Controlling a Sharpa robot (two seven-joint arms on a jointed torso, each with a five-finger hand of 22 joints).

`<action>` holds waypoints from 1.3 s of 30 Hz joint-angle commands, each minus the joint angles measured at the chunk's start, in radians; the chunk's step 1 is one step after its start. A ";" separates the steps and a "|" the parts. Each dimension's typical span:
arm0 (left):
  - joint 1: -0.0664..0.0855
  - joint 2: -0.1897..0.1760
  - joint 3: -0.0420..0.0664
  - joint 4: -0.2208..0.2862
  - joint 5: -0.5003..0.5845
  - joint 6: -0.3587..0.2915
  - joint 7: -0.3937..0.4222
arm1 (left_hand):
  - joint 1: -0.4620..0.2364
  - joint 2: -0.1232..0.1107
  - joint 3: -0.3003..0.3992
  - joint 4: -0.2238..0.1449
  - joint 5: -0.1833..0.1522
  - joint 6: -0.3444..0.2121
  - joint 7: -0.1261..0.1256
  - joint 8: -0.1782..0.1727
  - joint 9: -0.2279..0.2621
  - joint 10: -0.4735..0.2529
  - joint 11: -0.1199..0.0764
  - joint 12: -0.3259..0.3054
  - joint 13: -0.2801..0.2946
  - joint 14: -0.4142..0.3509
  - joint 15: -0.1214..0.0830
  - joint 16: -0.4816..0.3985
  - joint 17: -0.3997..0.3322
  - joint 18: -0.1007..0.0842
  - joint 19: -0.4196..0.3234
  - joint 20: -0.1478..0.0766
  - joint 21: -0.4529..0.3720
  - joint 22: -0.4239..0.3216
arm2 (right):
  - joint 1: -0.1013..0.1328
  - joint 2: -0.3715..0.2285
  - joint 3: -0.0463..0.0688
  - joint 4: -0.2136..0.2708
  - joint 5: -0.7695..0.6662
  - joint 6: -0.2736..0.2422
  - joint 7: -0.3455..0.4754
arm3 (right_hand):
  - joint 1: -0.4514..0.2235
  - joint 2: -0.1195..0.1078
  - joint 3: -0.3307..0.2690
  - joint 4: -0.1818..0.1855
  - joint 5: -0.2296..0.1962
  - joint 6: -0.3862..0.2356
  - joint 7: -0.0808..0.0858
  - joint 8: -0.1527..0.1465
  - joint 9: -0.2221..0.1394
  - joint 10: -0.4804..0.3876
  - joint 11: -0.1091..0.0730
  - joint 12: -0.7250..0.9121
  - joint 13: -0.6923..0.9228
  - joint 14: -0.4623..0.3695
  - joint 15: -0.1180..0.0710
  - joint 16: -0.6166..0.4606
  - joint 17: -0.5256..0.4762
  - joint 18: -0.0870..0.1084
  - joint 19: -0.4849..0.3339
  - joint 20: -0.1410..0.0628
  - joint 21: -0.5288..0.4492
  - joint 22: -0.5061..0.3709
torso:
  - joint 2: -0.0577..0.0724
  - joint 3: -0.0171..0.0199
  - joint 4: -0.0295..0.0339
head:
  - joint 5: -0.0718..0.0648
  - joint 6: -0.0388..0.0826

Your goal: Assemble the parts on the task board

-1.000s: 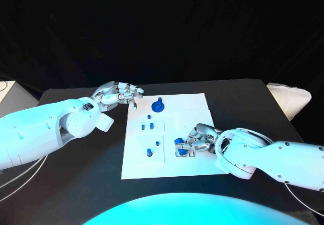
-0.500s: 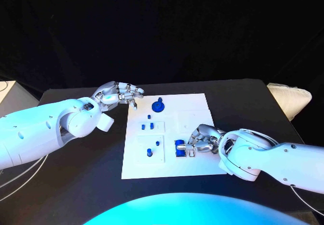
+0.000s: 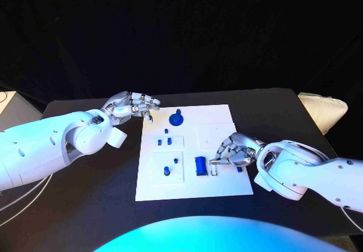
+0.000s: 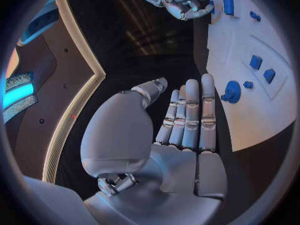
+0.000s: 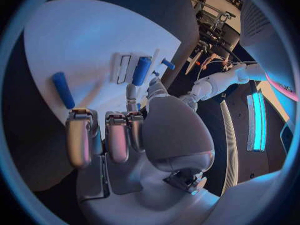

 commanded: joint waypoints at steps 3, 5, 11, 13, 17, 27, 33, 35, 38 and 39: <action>-0.001 0.002 0.001 0.001 0.006 0.012 0.011 | 0.005 0.005 -0.002 0.002 -0.003 -0.005 0.004 -0.002 0.001 -0.008 -0.002 0.001 -0.001 -0.003 0.006 -0.004 -0.001 0.014 0.005 0.002 -0.002 -0.001 | 0.032 -0.058 0.001 -0.026 0.033 -0.053 0.131 | 0.041 -0.010 0.011 -0.003 0.004 -0.006 0.004 -0.010 -0.005 0.076 0.009 0.001 0.230 0.090 0.013 -0.004 0.197 -0.011 0.069 0.005 -0.005 0.214 | -0.002 -0.0025 -0.0015 | -0.016 0.000; -0.002 0.003 0.001 0.001 0.006 0.013 0.011 | 0.005 0.005 -0.002 0.002 -0.003 -0.005 0.004 -0.002 0.001 -0.008 -0.002 0.001 -0.001 -0.003 0.006 -0.004 -0.001 0.014 0.005 0.002 -0.002 -0.001 | 0.040 -0.083 0.001 -0.041 0.019 -0.047 0.139 | 0.052 -0.015 0.013 -0.004 0.004 -0.005 0.004 -0.011 -0.006 0.076 0.010 0.001 0.230 0.090 0.013 -0.003 0.198 -0.012 0.070 0.006 -0.003 0.215 | -0.002 -0.0027 -0.0009 | -0.022 0.000; -0.004 0.004 0.001 0.001 0.006 0.015 0.012 | 0.006 0.007 -0.004 0.005 -0.003 -0.006 0.003 -0.002 0.001 -0.008 -0.002 0.001 -0.002 -0.004 0.006 -0.004 -0.001 0.014 0.006 0.002 -0.005 -0.003 | 0.041 -0.135 0.000 -0.069 -0.051 -0.011 0.132 | 0.070 -0.019 0.018 -0.002 0.015 0.001 0.004 -0.013 -0.009 0.075 0.009 -0.002 0.229 0.090 0.014 -0.003 0.199 -0.012 0.070 0.007 -0.003 0.215 | 0.001 0.0016 -0.0002 | -0.029 0.000; -0.005 0.004 0.001 0.001 0.006 0.015 0.012 | 0.006 0.007 -0.004 0.005 -0.003 -0.006 0.003 -0.002 0.001 -0.008 -0.002 0.001 -0.002 -0.004 0.006 -0.004 -0.001 0.014 0.006 0.002 -0.005 -0.003 | 0.035 -0.146 -0.001 -0.068 -0.080 -0.002 0.120 | 0.070 -0.020 0.018 -0.002 0.015 0.001 0.004 -0.014 -0.009 0.074 0.009 -0.004 0.228 0.091 0.014 -0.002 0.200 -0.012 0.070 0.007 -0.001 0.216 | 0.001 0.0020 -0.0001 | -0.030 0.000; -0.007 0.003 0.001 0.001 0.006 0.017 0.012 | 0.006 0.007 -0.004 0.005 -0.003 -0.006 0.003 -0.002 0.001 -0.008 -0.002 0.001 -0.002 -0.004 0.006 -0.004 -0.001 0.014 0.006 0.002 -0.005 -0.003 | 0.022 -0.156 -0.002 -0.058 -0.135 0.016 0.079 | 0.067 -0.024 0.017 0.004 0.016 0.007 0.004 -0.013 -0.009 0.074 0.009 -0.003 0.228 0.091 0.014 -0.001 0.203 -0.013 0.071 0.007 0.003 0.217 | 0.001 0.0018 -0.0005 | -0.031 0.000; -0.009 0.001 0.001 0.002 0.006 0.017 0.011 | 0.006 0.007 -0.004 0.005 -0.003 -0.006 0.003 -0.002 0.001 -0.008 -0.002 0.001 -0.002 -0.004 0.006 -0.004 -0.001 0.014 0.006 0.002 -0.005 -0.003 | -0.016 -0.150 -0.004 -0.056 -0.171 0.048 0.013 | 0.046 -0.033 0.011 0.013 0.013 0.012 0.004 -0.016 -0.012 0.068 0.010 -0.016 0.222 0.090 0.014 -0.003 0.200 -0.012 0.070 0.007 -0.003 0.216 | 0.001 -0.0013 0.0017 | -0.032 0.000; -0.009 0.000 0.001 0.003 0.006 0.017 0.011 | 0.006 0.007 -0.004 0.005 -0.003 -0.006 0.003 -0.002 0.001 -0.008 -0.002 0.001 -0.002 -0.004 0.006 -0.004 -0.001 0.014 0.006 0.002 -0.005 -0.003 | -0.034 -0.136 -0.005 -0.055 -0.173 0.058 -0.001 | 0.032 -0.034 0.009 0.013 0.015 0.017 0.002 -0.016 -0.013 0.069 0.009 -0.014 0.223 0.091 0.014 -0.002 0.202 -0.012 0.070 0.007 -0.002 0.216 | 0.001 -0.0010 0.0007 | -0.031 0.000; -0.009 0.000 0.001 0.004 0.006 0.017 0.011 | 0.006 0.007 -0.004 0.005 -0.003 -0.006 0.003 -0.002 0.001 -0.008 -0.002 0.001 -0.002 -0.004 0.006 -0.004 -0.001 0.014 0.006 0.002 -0.005 -0.003 | -0.038 -0.129 -0.005 -0.057 -0.176 0.066 -0.010 | 0.027 -0.034 0.009 0.013 0.015 0.019 0.002 -0.015 -0.013 0.070 0.008 -0.014 0.223 0.091 0.013 -0.002 0.203 -0.012 0.071 0.007 -0.001 0.217 | 0.001 -0.0015 0.0013 | -0.031 0.000; -0.009 -0.001 0.001 0.005 0.006 0.017 0.011 | 0.006 0.007 -0.004 0.005 -0.003 -0.006 0.003 -0.002 0.001 -0.008 -0.002 0.001 -0.002 -0.004 0.006 -0.004 -0.001 0.014 0.006 0.002 -0.005 -0.003 | -0.041 -0.124 -0.005 -0.059 -0.182 0.077 -0.019 | 0.019 -0.034 0.008 0.014 0.014 0.023 0.001 -0.014 -0.013 0.070 0.008 -0.014 0.223 0.091 0.013 -0.001 0.203 -0.012 0.071 0.007 0.000 0.217 | 0.001 -0.0014 0.0024 | -0.030 0.000; -0.009 -0.002 0.001 0.005 0.006 0.017 0.011 | 0.006 0.007 -0.004 0.005 -0.003 -0.006 0.003 -0.002 0.001 -0.008 -0.002 0.001 -0.002 -0.004 0.006 -0.004 -0.001 0.014 0.006 0.002 -0.005 -0.003 | -0.042 -0.122 -0.005 -0.060 -0.184 0.080 -0.022 | 0.015 -0.035 0.008 0.014 0.014 0.026 0.000 -0.013 -0.012 0.070 0.007 -0.013 0.223 0.091 0.012 -0.001 0.204 -0.012 0.071 0.007 0.000 0.217 | 0.001 -0.0010 0.0025 | -0.030 0.000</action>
